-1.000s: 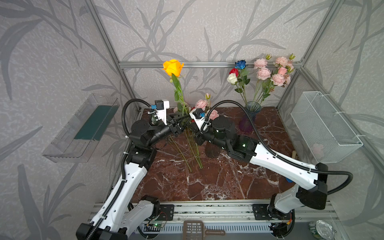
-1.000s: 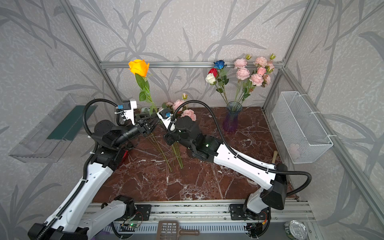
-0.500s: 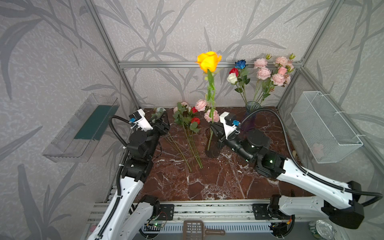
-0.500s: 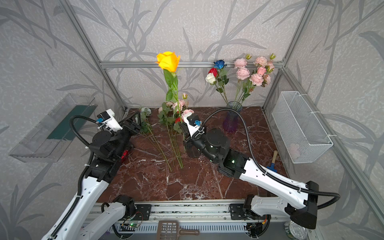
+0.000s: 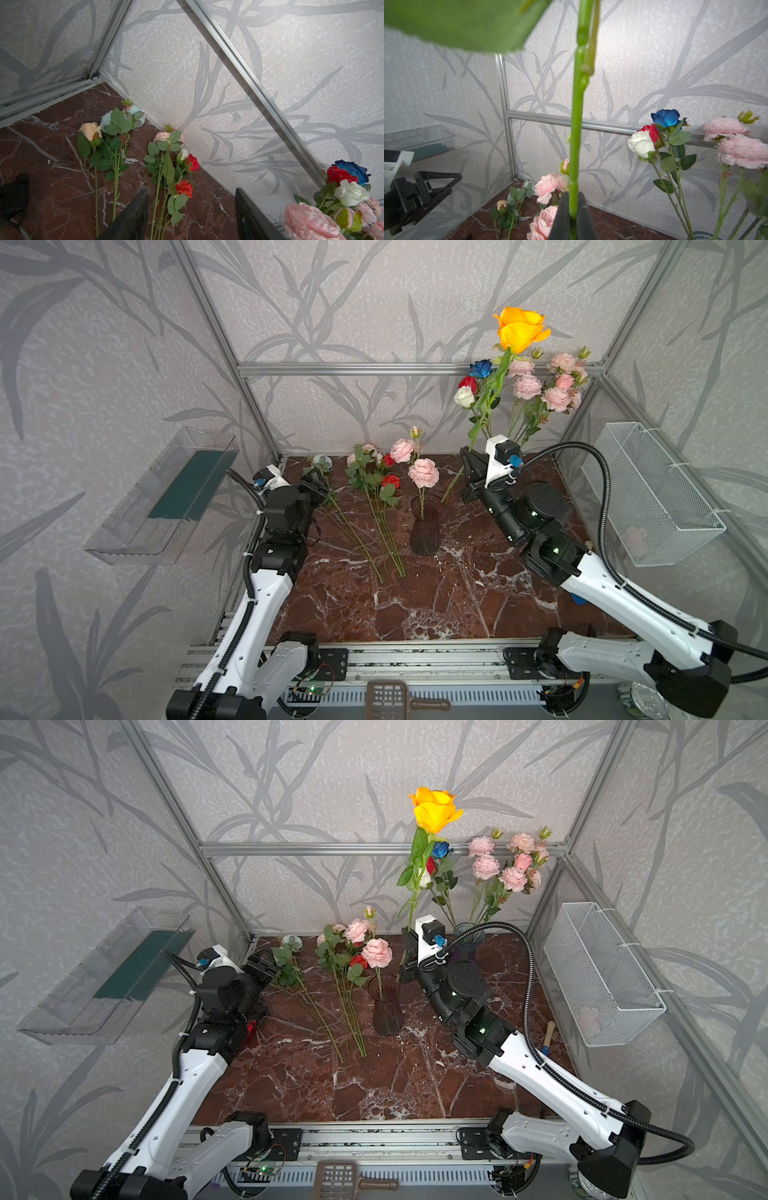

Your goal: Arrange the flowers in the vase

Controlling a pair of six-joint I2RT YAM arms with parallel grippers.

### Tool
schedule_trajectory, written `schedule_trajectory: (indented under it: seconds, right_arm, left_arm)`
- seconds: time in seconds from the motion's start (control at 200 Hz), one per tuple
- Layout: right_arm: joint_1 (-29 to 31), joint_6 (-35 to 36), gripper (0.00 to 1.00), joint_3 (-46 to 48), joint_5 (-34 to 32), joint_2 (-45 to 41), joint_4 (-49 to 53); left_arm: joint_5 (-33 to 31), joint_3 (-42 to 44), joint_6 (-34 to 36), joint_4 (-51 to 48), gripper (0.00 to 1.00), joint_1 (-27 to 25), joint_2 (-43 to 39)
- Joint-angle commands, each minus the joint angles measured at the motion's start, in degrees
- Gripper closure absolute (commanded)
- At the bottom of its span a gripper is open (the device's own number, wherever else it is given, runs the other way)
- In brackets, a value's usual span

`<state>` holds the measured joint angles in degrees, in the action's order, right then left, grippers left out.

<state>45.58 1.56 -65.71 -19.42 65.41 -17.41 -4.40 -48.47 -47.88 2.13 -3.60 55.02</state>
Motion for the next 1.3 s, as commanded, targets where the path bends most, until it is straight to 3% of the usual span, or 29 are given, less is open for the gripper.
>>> schedule_trajectory:
  seconds: [0.0, 0.55, 1.025, 1.295]
  right_arm:
    - [-1.46, -3.89, 1.0, -1.82, 1.73, 1.58, -2.48]
    - [-1.81, -11.57, 1.0, 4.52, 1.26, 5.92, -3.24]
    - [-1.81, -19.12, 0.87, 9.46, 4.48, 7.99, 0.5]
    - [-1.81, -19.58, 0.7, 10.26, 5.62, 5.74, 3.11]
  left_arm:
    - [1.37, 0.35, -2.18, 0.77, 0.34, 0.8, 0.39]
    - [7.36, 0.2, -5.99, 2.26, 0.36, 3.78, 2.95]
    - [8.76, 0.0, -6.86, 2.53, 0.36, 4.25, 4.21]
    - [9.32, -0.04, -7.03, 2.71, 0.36, 4.42, 4.98]
